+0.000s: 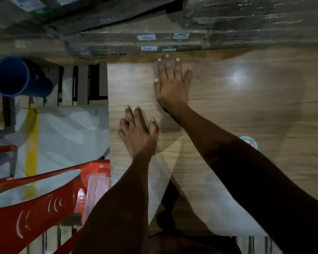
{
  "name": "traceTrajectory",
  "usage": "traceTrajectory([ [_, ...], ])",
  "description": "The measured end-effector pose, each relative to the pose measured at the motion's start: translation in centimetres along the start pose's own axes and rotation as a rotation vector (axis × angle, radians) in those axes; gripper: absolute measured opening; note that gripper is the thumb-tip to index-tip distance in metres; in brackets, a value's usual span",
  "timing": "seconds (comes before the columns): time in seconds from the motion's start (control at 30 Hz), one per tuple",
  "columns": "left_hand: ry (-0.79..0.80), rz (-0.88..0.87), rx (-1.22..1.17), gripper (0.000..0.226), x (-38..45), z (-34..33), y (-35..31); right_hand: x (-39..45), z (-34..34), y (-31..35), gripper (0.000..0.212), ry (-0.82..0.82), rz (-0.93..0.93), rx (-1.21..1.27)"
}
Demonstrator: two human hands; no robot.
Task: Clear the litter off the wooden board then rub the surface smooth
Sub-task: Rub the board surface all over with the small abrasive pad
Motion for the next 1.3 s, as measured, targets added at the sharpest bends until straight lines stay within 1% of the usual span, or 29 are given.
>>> traceTrajectory([
  [0.03, -0.005, 0.001, -0.003, 0.066, 0.0, 0.0, -0.1, 0.2, 0.1, -0.5, 0.065, 0.016, 0.099, -0.024],
  [0.07, -0.009, 0.001, -0.003, 0.065, 0.0, 0.0, -0.1, 0.6, 0.3, -1.2, 0.065, 0.016, 0.158, -0.041],
  [0.1, -0.013, 0.002, 0.002, 0.065, 0.1, 0.0, -0.2, 1.1, 0.5, -2.2, 0.065, 0.004, 0.158, -0.044],
  [0.13, -0.015, 0.003, 0.008, 0.065, 0.0, 0.0, -0.2, 1.7, 0.9, -3.1, 0.065, -0.018, 0.101, -0.033],
  [0.2, -0.013, 0.004, 0.011, 0.064, 0.0, 0.0, -0.2, 2.1, 1.3, -4.2, 0.065, -0.059, -0.095, 0.007],
  [0.23, -0.015, 0.005, 0.013, 0.064, 0.0, 0.0, -0.2, 2.2, 1.4, -4.0, 0.065, -0.071, -0.159, 0.018],
  [0.27, -0.015, 0.006, 0.014, 0.064, 0.1, 0.0, -0.1, 2.1, 1.3, -3.6, 0.064, -0.071, -0.169, 0.014],
  [0.3, -0.013, 0.009, 0.014, 0.065, 0.0, -0.1, -0.1, 1.8, 1.2, -3.1, 0.064, -0.054, -0.117, -0.003],
  [0.4, -0.011, 0.008, 0.006, 0.065, 0.0, 0.0, -0.2, 1.4, 1.0, -3.0, 0.063, 0.005, 0.193, -0.068],
  [0.43, -0.014, 0.009, 0.0, 0.065, 0.0, 0.0, -0.2, 1.5, 1.1, -3.4, 0.063, 0.005, 0.23, -0.068],
  [0.47, -0.016, 0.01, -0.003, 0.065, -0.1, 0.0, -0.2, 1.7, 1.2, -3.8, 0.063, -0.005, 0.207, -0.053],
  [0.5, -0.016, 0.009, -0.002, 0.065, -0.1, 0.0, -0.2, 1.8, 1.2, -4.2, 0.063, -0.024, 0.129, -0.033],
  [0.57, -0.017, 0.01, -0.001, 0.065, -0.1, -0.1, -0.1, 1.6, 1.2, -4.3, 0.063, -0.07, -0.084, 0.004],
  [0.6, -0.019, 0.011, -0.003, 0.065, -0.1, -0.1, -0.1, 1.5, 1.3, -4.2, 0.064, -0.086, -0.161, 0.022],
  [0.63, -0.018, 0.011, -0.004, 0.065, 0.0, 0.0, -0.1, 1.4, 1.3, -4.0, 0.064, -0.089, -0.192, 0.034],
  [0.67, -0.017, 0.01, -0.004, 0.065, 0.0, 0.0, 0.0, 1.3, 1.4, -4.0, 0.064, -0.079, -0.17, 0.028],
  [0.77, -0.011, 0.002, -0.009, 0.065, 0.0, -0.1, -0.1, 1.0, 1.4, -5.0, 0.064, -0.034, 0.005, -0.034],
  [0.8, -0.014, 0.0, -0.013, 0.065, 0.0, -0.1, -0.1, 1.0, 1.5, -5.7, 0.064, -0.04, -0.01, -0.027],
  [0.9, -0.019, -0.005, -0.012, 0.064, -0.1, 0.0, -0.2, 0.4, 1.5, -6.7, 0.065, -0.1, -0.258, 0.042],
  [0.93, -0.018, -0.006, -0.011, 0.064, -0.1, 0.0, -0.1, 0.1, 1.4, -6.5, 0.066, -0.109, -0.28, 0.045],
  [0.97, -0.016, -0.006, -0.011, 0.064, -0.1, 0.1, 0.0, -0.3, 1.3, -6.2, 0.066, -0.095, -0.243, 0.03],
  [1.07, -0.011, -0.01, -0.013, 0.064, -0.1, 0.0, 0.0, -1.1, 1.1, -6.4, 0.064, -0.01, 0.063, -0.043],
  [1.1, -0.009, -0.014, -0.013, 0.064, -0.1, 0.1, -0.1, -1.2, 1.2, -7.0, 0.064, 0.002, 0.131, -0.057],
  [1.13, -0.01, -0.014, -0.011, 0.064, -0.2, 0.1, -0.2, -1.2, 1.3, -7.7, 0.064, 0.0, 0.145, -0.061],
  [1.17, -0.015, -0.012, -0.011, 0.063, -0.2, 0.1, -0.3, -1.1, 1.4, -8.4, 0.063, -0.016, 0.102, -0.048],
  [1.3, -0.019, -0.019, -0.011, 0.063, -0.3, 0.2, -0.3, -1.1, 1.5, -8.8, 0.063, -0.109, -0.265, 0.055],
])
Point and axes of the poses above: each hand's wrist, its own x-axis towards the middle knuckle, its own z-axis out of the back of the hand, y = z × x, the point moved 1 cm from there along x, towards the middle knuckle
